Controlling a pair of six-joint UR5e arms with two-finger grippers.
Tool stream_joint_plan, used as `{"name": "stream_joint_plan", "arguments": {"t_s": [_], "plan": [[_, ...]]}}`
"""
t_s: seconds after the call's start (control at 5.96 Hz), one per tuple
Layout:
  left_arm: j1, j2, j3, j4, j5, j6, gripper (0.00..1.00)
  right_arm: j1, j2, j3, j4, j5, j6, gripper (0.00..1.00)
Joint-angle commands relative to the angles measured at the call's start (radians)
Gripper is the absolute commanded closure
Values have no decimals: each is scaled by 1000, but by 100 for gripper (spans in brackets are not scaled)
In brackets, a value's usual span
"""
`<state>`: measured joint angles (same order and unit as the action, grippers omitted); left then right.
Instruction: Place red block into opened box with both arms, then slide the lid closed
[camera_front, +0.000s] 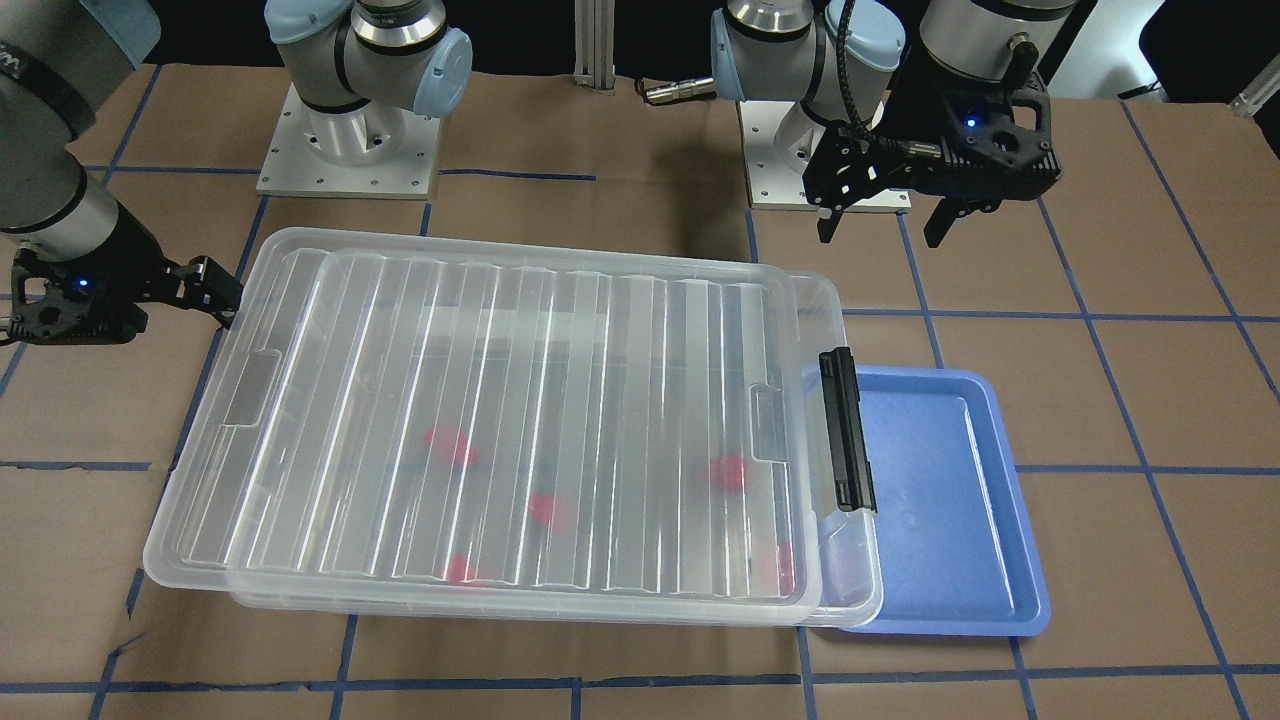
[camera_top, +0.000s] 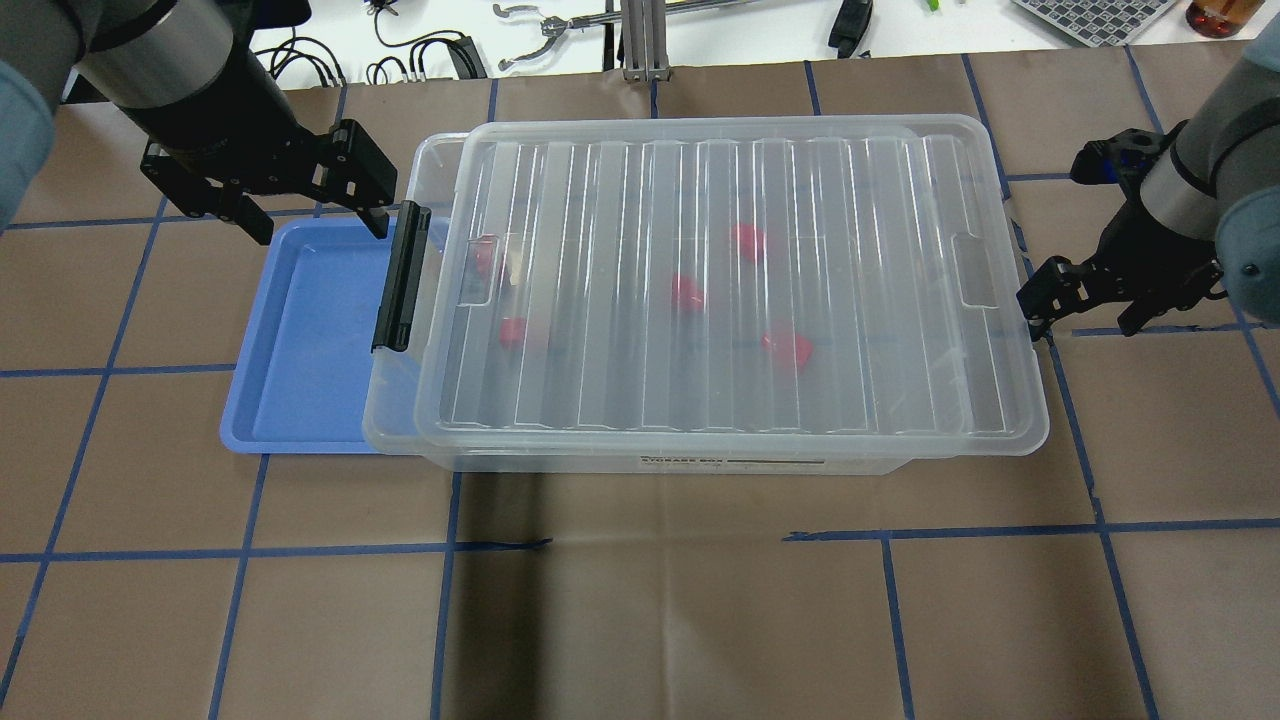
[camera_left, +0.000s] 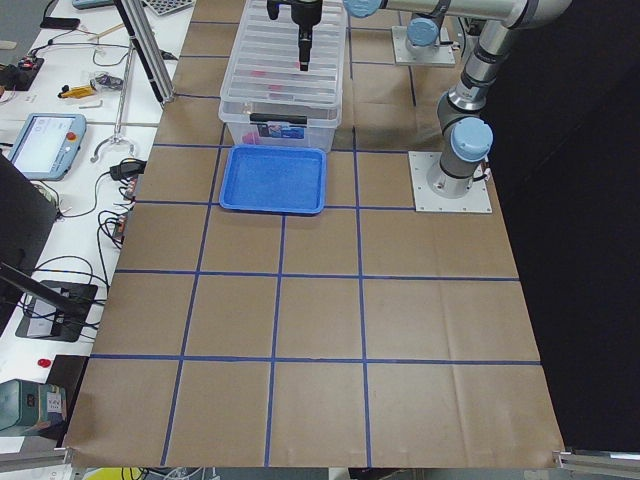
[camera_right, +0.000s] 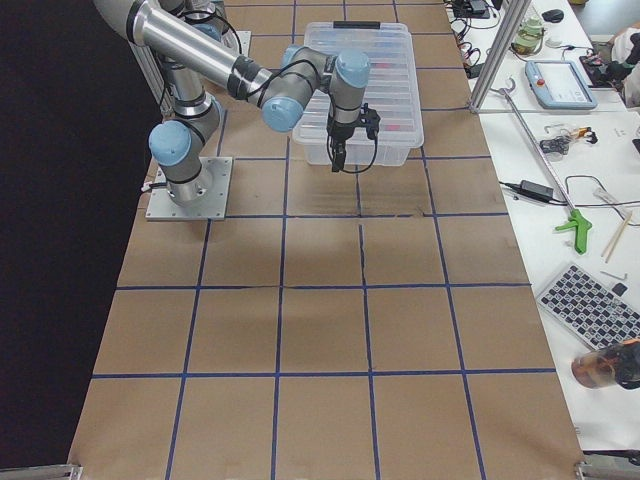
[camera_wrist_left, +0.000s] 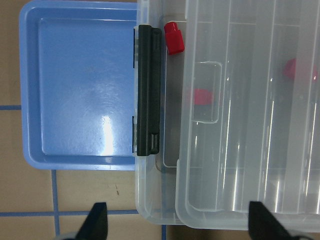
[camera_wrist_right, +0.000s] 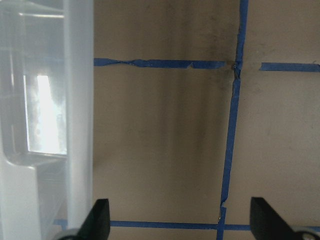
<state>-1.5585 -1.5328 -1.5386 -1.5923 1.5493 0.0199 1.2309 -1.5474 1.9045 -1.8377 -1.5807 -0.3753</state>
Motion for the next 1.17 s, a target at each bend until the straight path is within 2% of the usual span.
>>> {"name": "stream_joint_plan", "arguments": {"t_s": [0.0,0.67,1.01], "plan": [[0,0,0,0,0,0,2,44,0,-1,-2,7,16,0],[0,0,0,0,0,0,2,61,0,-5,-2,7,19,0],[0,0,0,0,0,0,2,61,-14,-63,-2,2,21,0]]}}
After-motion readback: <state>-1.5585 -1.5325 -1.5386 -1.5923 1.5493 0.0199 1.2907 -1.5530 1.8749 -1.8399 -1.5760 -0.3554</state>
